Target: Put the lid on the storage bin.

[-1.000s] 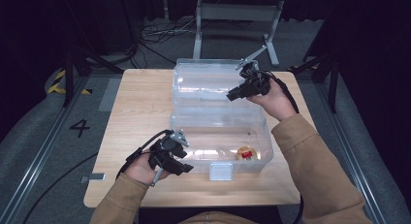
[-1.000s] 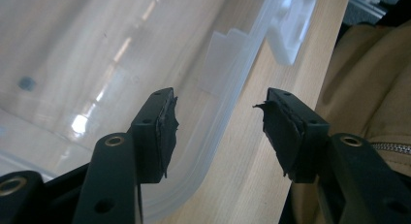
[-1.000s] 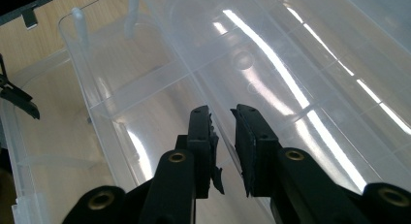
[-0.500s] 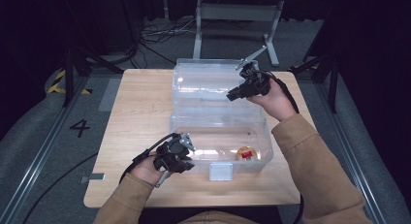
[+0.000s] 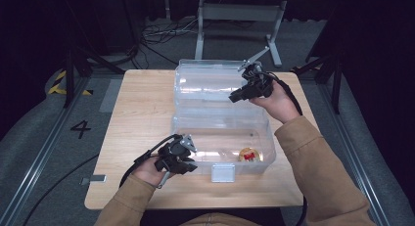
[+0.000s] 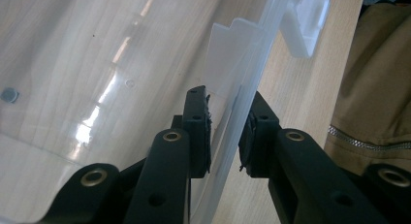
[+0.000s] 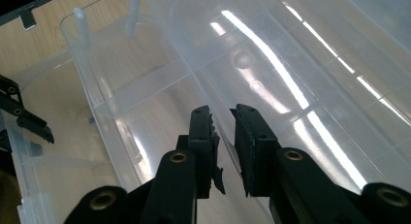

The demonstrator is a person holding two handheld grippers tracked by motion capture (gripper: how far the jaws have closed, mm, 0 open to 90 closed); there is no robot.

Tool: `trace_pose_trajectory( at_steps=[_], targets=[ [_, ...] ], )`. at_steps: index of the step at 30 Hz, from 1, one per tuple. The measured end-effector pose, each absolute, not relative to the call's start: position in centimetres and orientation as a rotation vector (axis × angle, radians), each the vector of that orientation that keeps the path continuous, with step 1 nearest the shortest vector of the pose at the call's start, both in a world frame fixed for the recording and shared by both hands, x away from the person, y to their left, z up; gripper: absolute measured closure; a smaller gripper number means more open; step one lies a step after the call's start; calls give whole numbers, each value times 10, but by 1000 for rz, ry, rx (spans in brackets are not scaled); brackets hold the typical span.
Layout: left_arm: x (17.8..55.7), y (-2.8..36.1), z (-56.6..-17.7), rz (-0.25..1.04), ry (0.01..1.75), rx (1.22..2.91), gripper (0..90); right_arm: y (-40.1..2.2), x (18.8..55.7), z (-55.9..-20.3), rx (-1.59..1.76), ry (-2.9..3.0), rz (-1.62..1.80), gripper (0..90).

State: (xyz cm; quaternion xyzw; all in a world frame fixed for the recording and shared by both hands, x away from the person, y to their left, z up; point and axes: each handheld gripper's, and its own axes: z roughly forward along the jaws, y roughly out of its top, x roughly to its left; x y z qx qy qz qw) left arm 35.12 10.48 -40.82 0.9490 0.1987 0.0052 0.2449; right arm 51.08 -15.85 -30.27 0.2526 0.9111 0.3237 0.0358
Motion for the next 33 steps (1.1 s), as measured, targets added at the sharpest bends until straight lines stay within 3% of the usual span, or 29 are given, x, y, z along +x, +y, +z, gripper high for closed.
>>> trace_pose_trajectory(
  at_steps=[3, 33],
  targets=[
    [349, 101, -409, 60, 517, 2614, 764, -158, 508, -303, 780, 2788, 996, 781],
    [349, 101, -410, 32, 579, 2590, 749, -161, 474, -296, 697, 2757, 997, 793]
  ],
)
